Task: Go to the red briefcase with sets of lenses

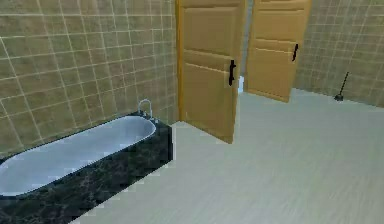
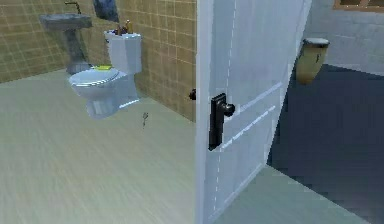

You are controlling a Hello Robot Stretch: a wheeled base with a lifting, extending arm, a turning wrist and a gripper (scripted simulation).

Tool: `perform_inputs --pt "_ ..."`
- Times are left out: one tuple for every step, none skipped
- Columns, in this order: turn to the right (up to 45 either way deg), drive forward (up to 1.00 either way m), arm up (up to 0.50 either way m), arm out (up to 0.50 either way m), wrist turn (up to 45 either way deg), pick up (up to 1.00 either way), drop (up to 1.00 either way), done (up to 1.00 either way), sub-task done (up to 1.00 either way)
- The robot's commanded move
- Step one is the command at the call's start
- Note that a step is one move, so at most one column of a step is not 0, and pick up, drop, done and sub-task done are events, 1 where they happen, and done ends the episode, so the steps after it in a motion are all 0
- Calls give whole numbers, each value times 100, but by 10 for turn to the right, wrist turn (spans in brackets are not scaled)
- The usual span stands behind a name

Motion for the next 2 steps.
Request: perform_inputs --pt "-450 0 0 0 0 0 0 0 0" --pt "-360 0 0 0 0 0 0 0 0"
